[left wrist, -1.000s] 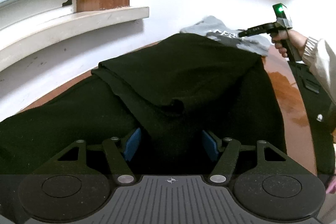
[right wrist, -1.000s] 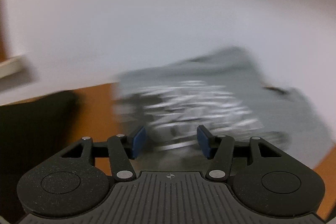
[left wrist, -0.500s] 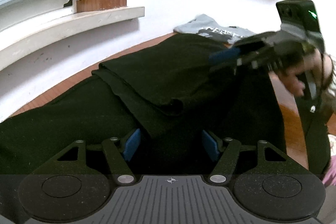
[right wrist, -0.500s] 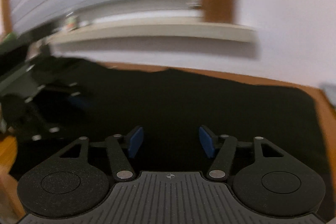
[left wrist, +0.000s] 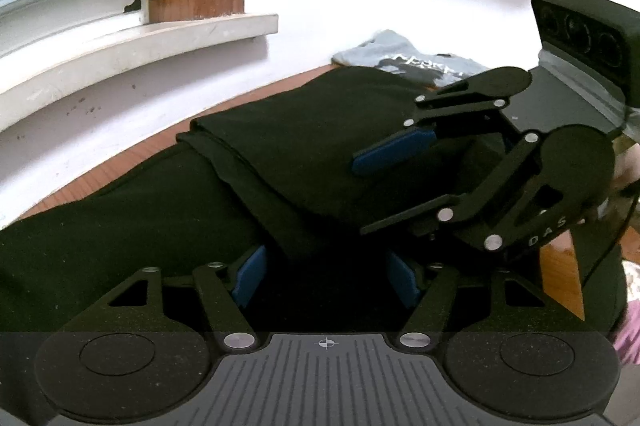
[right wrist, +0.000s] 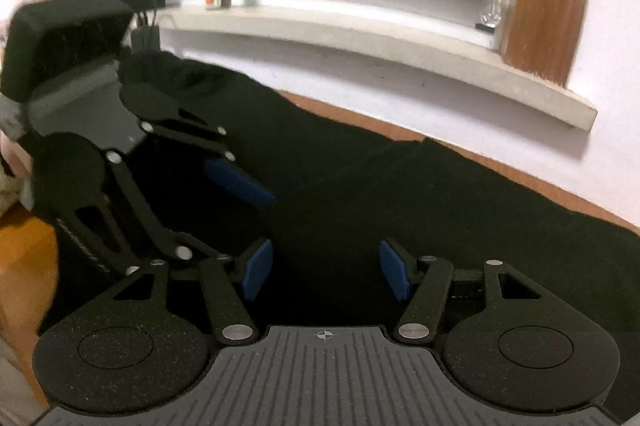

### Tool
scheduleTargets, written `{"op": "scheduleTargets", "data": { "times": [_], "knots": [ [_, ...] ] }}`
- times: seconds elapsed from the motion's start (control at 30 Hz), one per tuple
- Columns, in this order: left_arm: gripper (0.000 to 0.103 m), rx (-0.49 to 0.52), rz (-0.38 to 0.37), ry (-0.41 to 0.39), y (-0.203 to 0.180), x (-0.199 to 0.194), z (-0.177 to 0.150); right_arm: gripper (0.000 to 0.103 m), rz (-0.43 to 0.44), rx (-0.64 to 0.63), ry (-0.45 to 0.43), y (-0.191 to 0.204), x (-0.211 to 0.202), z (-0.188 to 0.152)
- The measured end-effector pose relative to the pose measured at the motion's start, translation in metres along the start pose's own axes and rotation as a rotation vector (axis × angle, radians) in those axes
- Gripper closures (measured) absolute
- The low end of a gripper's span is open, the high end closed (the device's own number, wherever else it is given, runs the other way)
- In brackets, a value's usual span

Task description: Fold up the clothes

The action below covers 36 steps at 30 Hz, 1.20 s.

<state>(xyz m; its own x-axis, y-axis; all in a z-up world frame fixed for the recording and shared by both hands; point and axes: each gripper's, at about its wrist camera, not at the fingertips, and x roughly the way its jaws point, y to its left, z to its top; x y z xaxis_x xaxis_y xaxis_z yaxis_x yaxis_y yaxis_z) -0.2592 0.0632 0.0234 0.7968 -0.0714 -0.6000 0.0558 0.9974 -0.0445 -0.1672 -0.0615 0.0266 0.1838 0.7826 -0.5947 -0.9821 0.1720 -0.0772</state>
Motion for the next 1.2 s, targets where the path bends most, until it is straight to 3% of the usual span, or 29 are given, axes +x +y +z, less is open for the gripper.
{"op": "scheduleTargets", "data": {
  "times": [0.13,0.2,0.23,0.27,0.33,0.5,0.73,0.8,0.83,0.9,0.93,1.0,1.07,1.2],
  "knots": [
    [0.033,-0.018,0.023,-0.004,0.003,-0.001,-0.001,0.044,-0.001,0.009,0.02,-0.006,0.009,0.0],
    [0.032,-0.032,0.009,-0.01,0.005,-0.002,-0.001,0.06,0.009,0.036,0.017,-0.011,0.011,0.0],
    [0.032,-0.033,0.008,-0.01,0.005,-0.002,-0.001,0.077,0.019,0.06,0.009,-0.016,0.01,0.0],
    [0.032,-0.034,0.008,-0.01,0.005,-0.002,0.0,0.087,0.01,0.077,-0.001,-0.02,0.009,0.0],
    [0.032,-0.034,0.005,-0.011,0.005,-0.003,-0.001,0.092,-0.011,0.11,-0.021,-0.028,0.005,0.0],
    [0.031,-0.035,-0.004,-0.013,0.003,-0.004,-0.002,0.094,-0.23,0.147,-0.168,-0.064,-0.052,0.006],
    [0.031,-0.018,-0.037,-0.022,-0.001,-0.007,-0.004,0.094,-0.7,0.225,-0.28,-0.182,-0.191,-0.01],
    [0.031,-0.01,-0.053,-0.025,-0.004,-0.008,-0.004,0.093,-0.876,0.311,-0.264,-0.225,-0.212,-0.04],
    [0.031,-0.001,-0.055,-0.024,-0.005,-0.008,-0.005,0.085,-0.964,0.355,-0.255,-0.247,-0.223,-0.055],
    [0.031,0.018,-0.059,-0.021,-0.009,-0.007,-0.006,0.081,-1.085,0.456,-0.13,-0.289,-0.227,-0.091],
    [0.031,0.016,-0.059,-0.019,-0.011,-0.008,-0.006,0.081,-1.121,0.498,-0.108,-0.299,-0.23,-0.106],
    [0.031,0.011,-0.062,-0.02,-0.013,-0.01,-0.004,0.075,-1.106,0.574,-0.143,-0.304,-0.235,-0.136],
    [0.03,0.011,-0.068,-0.024,-0.015,-0.011,0.001,0.06,-1.061,0.624,-0.172,-0.302,-0.235,-0.158],
    [0.029,0.027,-0.066,-0.022,-0.022,-0.007,0.013,0.054,-0.916,0.66,-0.214,-0.284,-0.214,-0.177]
  ]
}}
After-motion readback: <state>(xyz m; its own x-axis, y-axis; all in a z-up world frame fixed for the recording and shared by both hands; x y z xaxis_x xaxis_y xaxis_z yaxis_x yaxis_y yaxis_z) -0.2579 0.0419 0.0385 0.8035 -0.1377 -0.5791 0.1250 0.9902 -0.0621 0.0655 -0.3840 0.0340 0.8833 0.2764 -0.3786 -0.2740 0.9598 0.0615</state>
